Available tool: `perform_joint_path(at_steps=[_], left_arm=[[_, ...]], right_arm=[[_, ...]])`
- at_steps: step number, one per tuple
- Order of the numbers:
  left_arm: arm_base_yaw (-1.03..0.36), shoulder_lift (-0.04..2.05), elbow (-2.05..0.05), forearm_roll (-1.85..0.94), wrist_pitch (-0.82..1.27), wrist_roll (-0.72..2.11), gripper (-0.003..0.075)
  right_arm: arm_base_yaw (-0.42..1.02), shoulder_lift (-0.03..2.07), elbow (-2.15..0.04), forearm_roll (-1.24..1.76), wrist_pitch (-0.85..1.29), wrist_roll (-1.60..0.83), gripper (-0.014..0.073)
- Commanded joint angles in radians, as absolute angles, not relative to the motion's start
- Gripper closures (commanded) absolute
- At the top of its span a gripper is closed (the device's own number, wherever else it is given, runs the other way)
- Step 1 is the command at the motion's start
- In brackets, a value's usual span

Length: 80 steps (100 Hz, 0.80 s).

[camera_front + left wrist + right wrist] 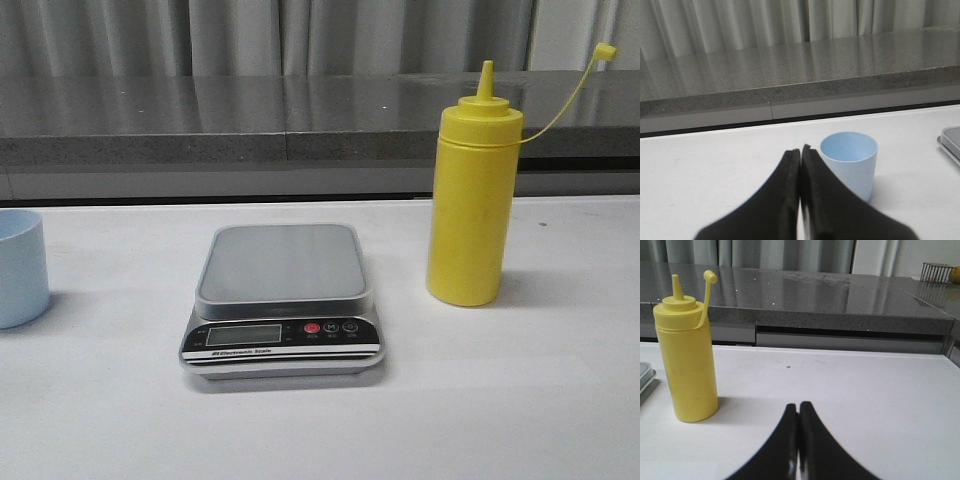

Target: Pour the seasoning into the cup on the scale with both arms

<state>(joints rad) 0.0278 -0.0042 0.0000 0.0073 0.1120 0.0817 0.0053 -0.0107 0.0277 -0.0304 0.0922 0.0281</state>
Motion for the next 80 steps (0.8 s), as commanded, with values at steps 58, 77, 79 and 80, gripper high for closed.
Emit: perform_joint_path(at_steps=[58,77,79,80], left_arm=[[0.023,0.047,-0.103,-0.047,0.1,0.055,0.074],[0.023,0.266,-0.291,-0.049,0.188,0.055,0.074],[0.023,0.295,-0.315,-0.049,0.2,0.055,0.074],[0.023,0.305,-0.33,-0.049,0.205,0.055,0.074]], right_arm=[[-0.001,-0.03,0.006,-0.039,0.012,0.025,0.0662],[-0.001,-0.03,0.006,-0.039,0.012,0.025,0.0662],[-0.001,-0.03,0.006,-0.039,0.012,0.025,0.0662],[-0.001,-0.03,0.006,-0.039,0.012,0.025,0.0662]])
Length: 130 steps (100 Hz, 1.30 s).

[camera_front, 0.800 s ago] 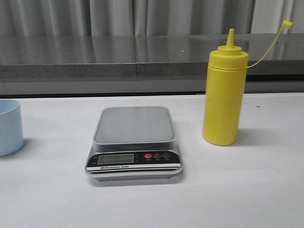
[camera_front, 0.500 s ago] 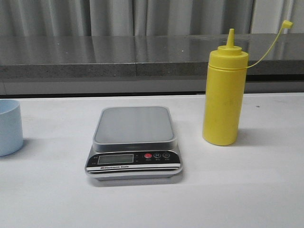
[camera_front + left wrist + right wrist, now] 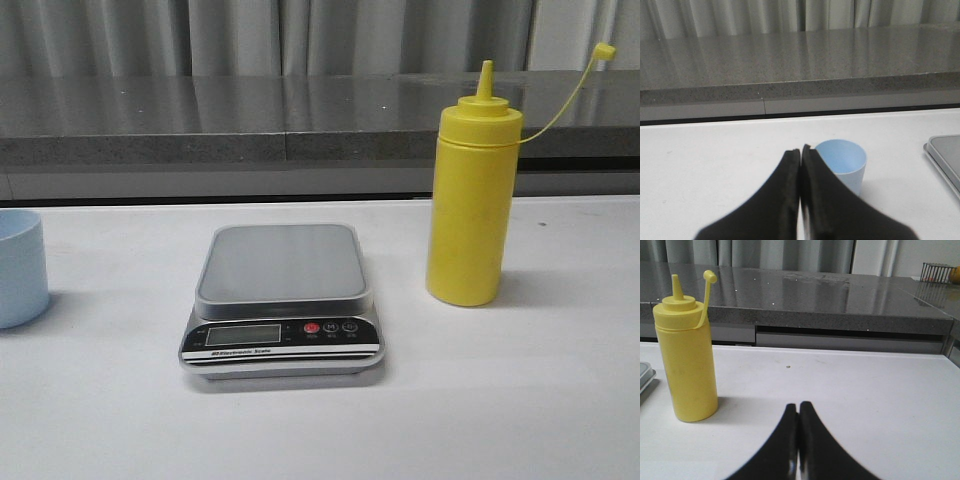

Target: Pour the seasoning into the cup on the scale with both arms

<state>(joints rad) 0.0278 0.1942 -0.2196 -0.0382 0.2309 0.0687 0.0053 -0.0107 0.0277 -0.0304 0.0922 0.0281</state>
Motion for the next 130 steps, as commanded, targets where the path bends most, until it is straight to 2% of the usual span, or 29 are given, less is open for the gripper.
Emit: perform_joint_path(at_steps=[1,46,65,97,102,109,121,126,130], left_arm=[[0.023,0.325,-0.338,-0.049,0.208,0.055,0.074],[0.021,0.894,-0.793,-0.09,0.537,0.055,0.074],[0.021,1.083,-0.918,-0.09,0.565,0.055,0.074],[0.021,1.298,-1.008,-0.099,0.573,0.055,0.0734],[0.021,1.316,-1.01,-0.104,0.573,0.055,0.0703],[0.021,1.333,-1.014,-0.106,0.587,0.055,0.0608],[0.021,1.353,-1.016,-0.106,0.594,0.055,0.0335],[0.021,1.36,-1.016,-0.106,0.594,0.055,0.0241],[0.021,1.365,-1.016,-0.106,0.594,0.055,0.0195]], right_arm=[[-0.001,-0.03,0.006,-0.039,0.012,0.025,0.0662],[-0.001,-0.03,0.006,-0.039,0.012,0.025,0.0662],[-0.001,-0.03,0.006,-0.039,0.012,0.025,0.0662],[-0.001,-0.03,0.006,-0.039,0.012,0.025,0.0662],[-0.001,-0.03,0.006,-0.039,0.012,0.025,0.0662],[-0.001,-0.03,0.006,-0.039,0.012,0.025,0.0662],[-0.001,-0.03,0.006,-0.039,0.012,0.025,0.0662],[-0.001,-0.03,0.006,-0.039,0.012,0.025,0.0662],[-0.001,-0.03,0.006,-0.039,0.012,0.025,0.0662]])
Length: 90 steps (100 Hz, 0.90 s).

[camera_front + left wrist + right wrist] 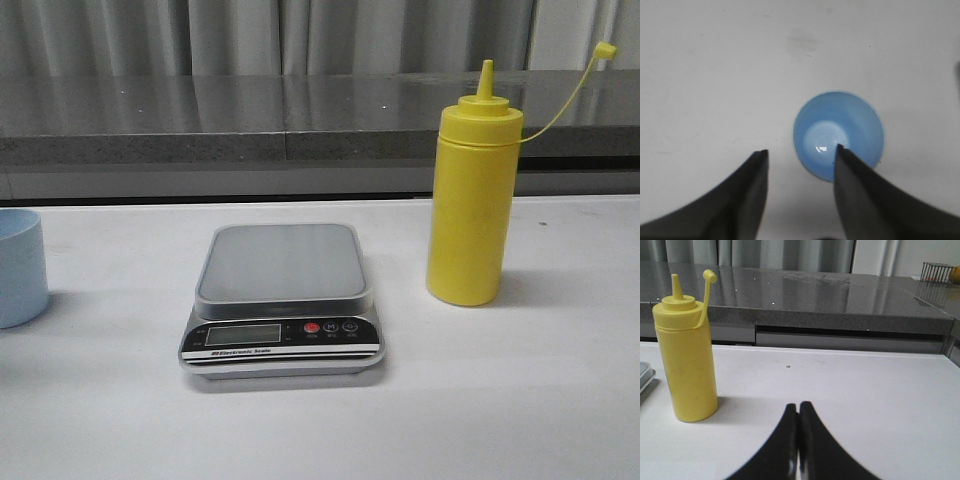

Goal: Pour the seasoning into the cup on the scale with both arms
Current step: 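Lower the left gripper over the light blue cup and grasp it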

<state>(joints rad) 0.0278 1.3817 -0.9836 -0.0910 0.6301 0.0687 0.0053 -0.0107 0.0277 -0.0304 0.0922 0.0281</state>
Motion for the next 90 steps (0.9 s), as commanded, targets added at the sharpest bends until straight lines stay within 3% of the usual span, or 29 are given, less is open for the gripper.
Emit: perform_joint_path(at_steps=[1,90], left_arm=[[0.021,1.368,-1.016,-0.106,0.594,0.055,0.0181],[0.021,1.635,-1.02,-0.133,0.478,0.055,0.0176]], right_arm=[[-0.001,-0.03,0.006,-0.039,0.012,0.025,0.0662],[-0.001,-0.03,0.006,-0.039,0.012,0.025,0.0662]])
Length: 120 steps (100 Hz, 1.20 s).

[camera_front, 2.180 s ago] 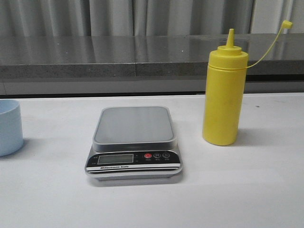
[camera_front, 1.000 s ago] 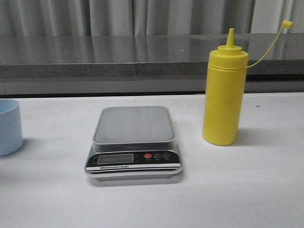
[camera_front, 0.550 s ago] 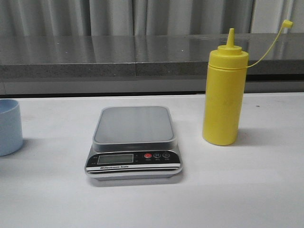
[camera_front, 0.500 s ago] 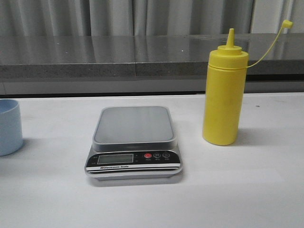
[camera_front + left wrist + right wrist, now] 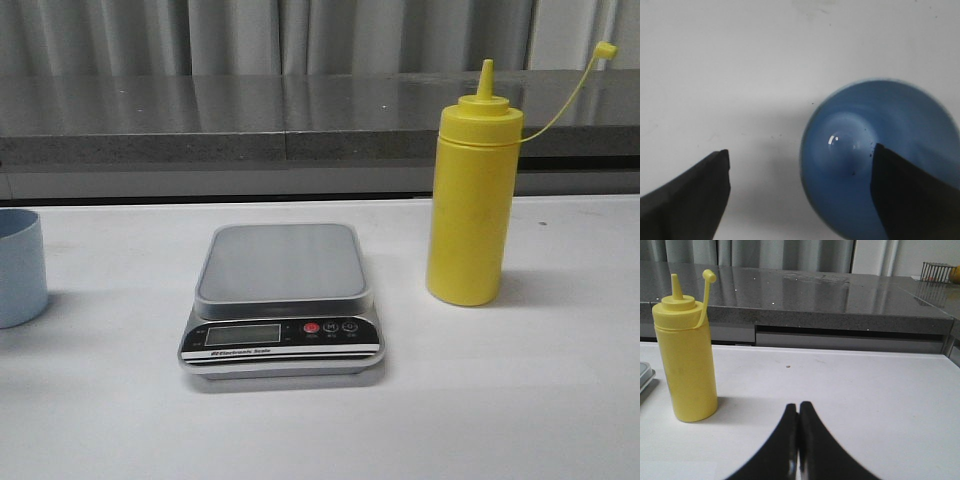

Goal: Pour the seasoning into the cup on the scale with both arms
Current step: 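Lower the left gripper over the light blue cup and grasp it, then carry the blue cup with the left gripper onto the scale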

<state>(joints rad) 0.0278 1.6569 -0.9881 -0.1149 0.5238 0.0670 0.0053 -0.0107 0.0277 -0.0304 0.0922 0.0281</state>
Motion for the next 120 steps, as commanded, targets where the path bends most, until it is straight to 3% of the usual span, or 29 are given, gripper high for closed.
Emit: perform_joint_path(at_steps=[1,10,22,44,82,120], left_arm=[[0.021,1.637,-1.02,-0.135,0.478,0.055,0.0177],[0.021,1.639,-1.02,-0.141,0.478,0.055,0.0218],[0.021,1.639,-1.02,-0.16,0.464,0.055,0.0344],[0.021,1.639,-1.02,-0.188,0.46,0.055,0.0739],[0.001,1.59,-1.068,-0.251,0.569,0.068,0.074],[-0.204,1.569,-1.366,-0.251,0.775,0.101,0.074]], right_arm=[[-0.001,-0.03,0.006,-0.039,0.012,0.025,0.0662],[-0.001,-0.03,0.006,-0.039,0.012,0.025,0.0662],[-0.001,-0.03,0.006,-0.039,0.012,0.025,0.0662],[-0.001,-0.03,0.006,-0.039,0.012,0.025,0.0662],[-0.001,-0.03,0.006,-0.039,0.012,0.025,0.0662],[-0.001,-0.03,0.006,-0.039,0.012,0.025,0.0662]])
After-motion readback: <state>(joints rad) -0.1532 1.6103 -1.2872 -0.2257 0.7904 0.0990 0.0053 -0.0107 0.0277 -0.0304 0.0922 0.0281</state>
